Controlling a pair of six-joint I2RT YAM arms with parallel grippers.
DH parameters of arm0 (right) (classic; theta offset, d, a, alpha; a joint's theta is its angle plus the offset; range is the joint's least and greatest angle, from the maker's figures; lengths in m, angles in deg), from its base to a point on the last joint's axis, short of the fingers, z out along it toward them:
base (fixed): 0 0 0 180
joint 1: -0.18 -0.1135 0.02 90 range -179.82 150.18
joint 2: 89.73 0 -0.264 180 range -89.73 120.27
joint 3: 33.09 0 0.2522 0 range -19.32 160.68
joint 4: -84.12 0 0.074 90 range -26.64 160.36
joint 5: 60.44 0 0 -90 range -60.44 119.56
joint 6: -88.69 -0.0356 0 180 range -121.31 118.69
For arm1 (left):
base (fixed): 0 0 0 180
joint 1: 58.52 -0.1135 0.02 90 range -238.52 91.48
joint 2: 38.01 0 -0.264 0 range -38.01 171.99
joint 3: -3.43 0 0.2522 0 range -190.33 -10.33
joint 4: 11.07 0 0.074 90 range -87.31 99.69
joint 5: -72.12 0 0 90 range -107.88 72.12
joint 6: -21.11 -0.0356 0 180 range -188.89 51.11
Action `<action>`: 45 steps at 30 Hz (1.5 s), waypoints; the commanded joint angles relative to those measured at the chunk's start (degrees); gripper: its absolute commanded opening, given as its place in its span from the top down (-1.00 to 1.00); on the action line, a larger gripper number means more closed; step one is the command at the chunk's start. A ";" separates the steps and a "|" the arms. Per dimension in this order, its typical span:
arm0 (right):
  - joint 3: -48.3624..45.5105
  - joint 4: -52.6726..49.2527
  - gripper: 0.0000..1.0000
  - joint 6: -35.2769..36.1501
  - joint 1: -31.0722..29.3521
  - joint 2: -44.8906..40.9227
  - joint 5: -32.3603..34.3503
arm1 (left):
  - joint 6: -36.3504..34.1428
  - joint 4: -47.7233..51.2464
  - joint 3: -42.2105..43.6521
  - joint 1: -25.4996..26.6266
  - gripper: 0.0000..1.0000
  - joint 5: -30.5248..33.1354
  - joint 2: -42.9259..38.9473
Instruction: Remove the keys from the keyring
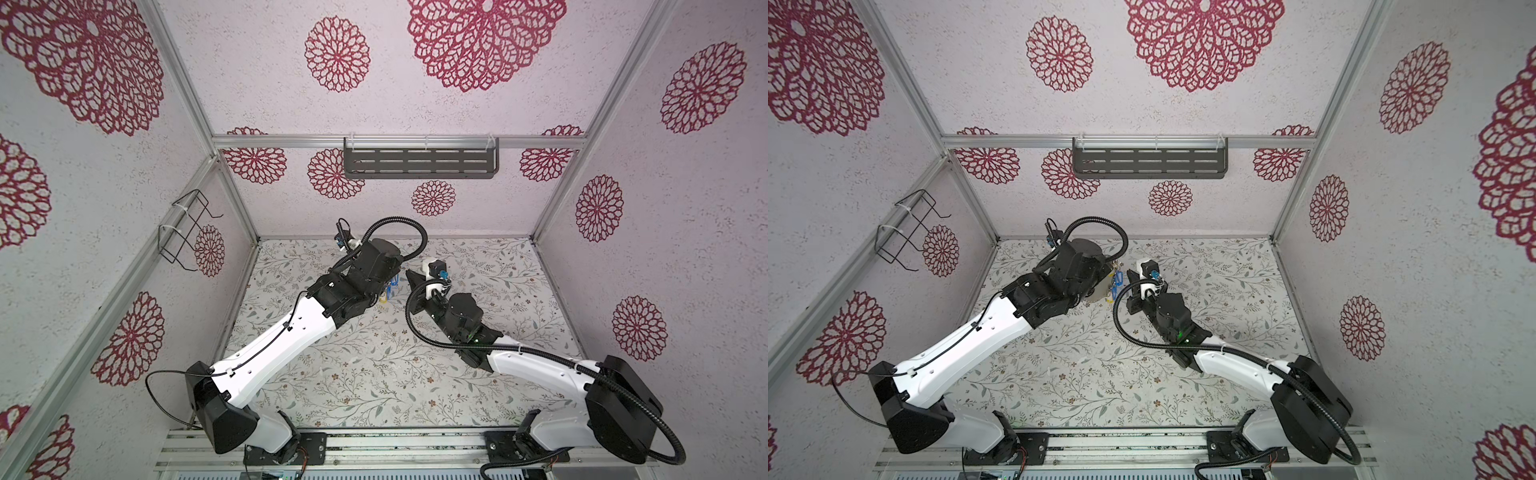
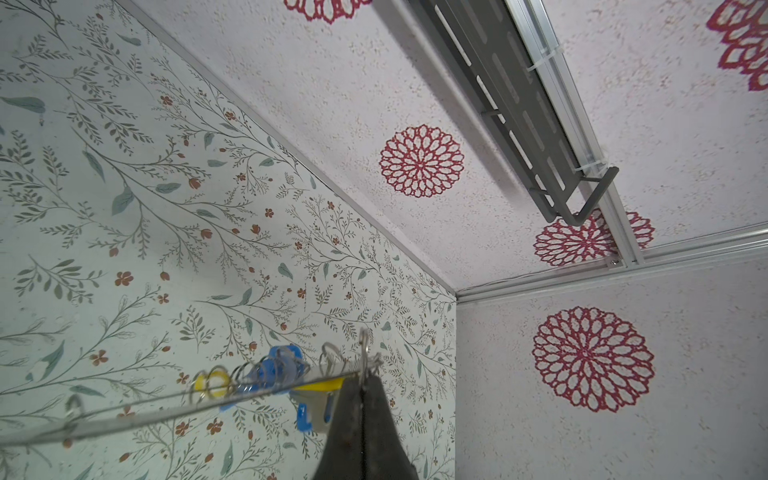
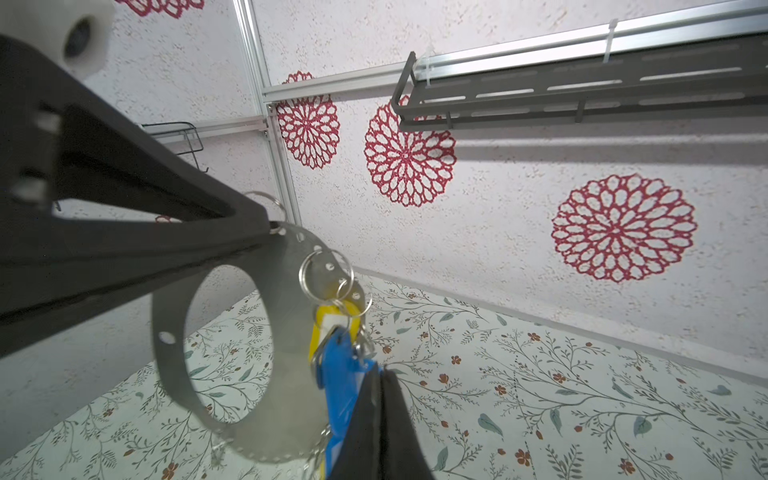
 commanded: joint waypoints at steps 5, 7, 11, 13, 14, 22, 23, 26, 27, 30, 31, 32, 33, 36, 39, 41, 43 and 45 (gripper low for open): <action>0.50 2.02 -0.03 0.13 0.08 0.48 -5.60 | -0.06 -2.77 -0.26 0.04 1.00 -0.57 -2.06; 1.24 1.94 -0.09 0.93 0.08 1.21 -3.85 | 0.08 -2.43 -0.55 0.08 1.00 -0.93 -1.72; 2.53 2.18 -0.18 2.98 0.17 3.20 -0.17 | 0.44 -2.50 -0.71 0.25 1.00 -1.54 -1.52; 3.30 2.65 -0.21 3.02 0.18 4.23 -0.17 | 0.48 -2.61 -0.72 0.29 1.00 -1.66 -1.52; 3.69 2.85 -0.23 2.92 0.17 4.75 -0.46 | 0.55 -2.65 -0.68 0.39 1.00 -1.61 -1.61; 6.23 4.72 -0.24 1.22 0.08 7.70 -1.61 | 0.66 -2.41 -0.64 0.53 1.00 -1.39 -1.72; 6.72 4.67 -0.24 1.25 0.09 8.14 -1.37 | 0.66 -2.41 -0.63 0.52 1.00 -1.31 -1.69; 8.29 4.07 -0.25 1.64 0.08 9.29 0.23 | 0.66 -2.41 -0.55 0.60 1.00 -1.37 -1.74; 8.74 3.76 -0.24 1.81 0.14 9.62 0.85 | 0.66 -2.41 -0.48 0.62 1.00 -1.33 -1.86; 10.70 1.87 -0.24 2.54 0.18 10.71 1.38 | 0.72 -2.51 -0.27 0.62 1.00 -1.27 -2.07; 11.11 1.66 -0.24 2.52 0.17 10.95 1.18 | 0.67 -2.59 -0.20 0.68 1.00 -1.32 -2.11; 11.47 1.65 -0.24 2.47 0.19 11.07 1.14 | 0.57 -2.59 -0.12 0.69 1.00 -1.26 -2.13; 11.56 1.66 -0.24 2.30 0.17 11.22 1.23 | 0.57 -2.52 -0.11 0.61 1.00 -1.15 -2.16; 12.10 1.47 -0.24 2.28 0.17 11.60 1.41 | 0.58 -2.49 0.18 0.62 1.00 -1.23 -2.55; 12.29 1.38 -0.15 2.21 0.17 11.69 1.14 | 0.40 -2.50 0.40 0.61 1.00 -0.73 -3.06; 12.07 1.47 -0.02 2.15 0.17 11.50 0.81 | 0.22 -2.50 0.60 0.69 1.00 -0.32 -3.26; 11.61 1.72 0.16 2.15 0.17 11.10 0.73 | 0.04 -2.50 0.76 0.63 1.00 0.16 -3.65; 11.03 1.90 0.35 2.11 0.17 10.71 0.83 | -0.13 -2.50 0.94 0.63 1.00 0.67 -3.87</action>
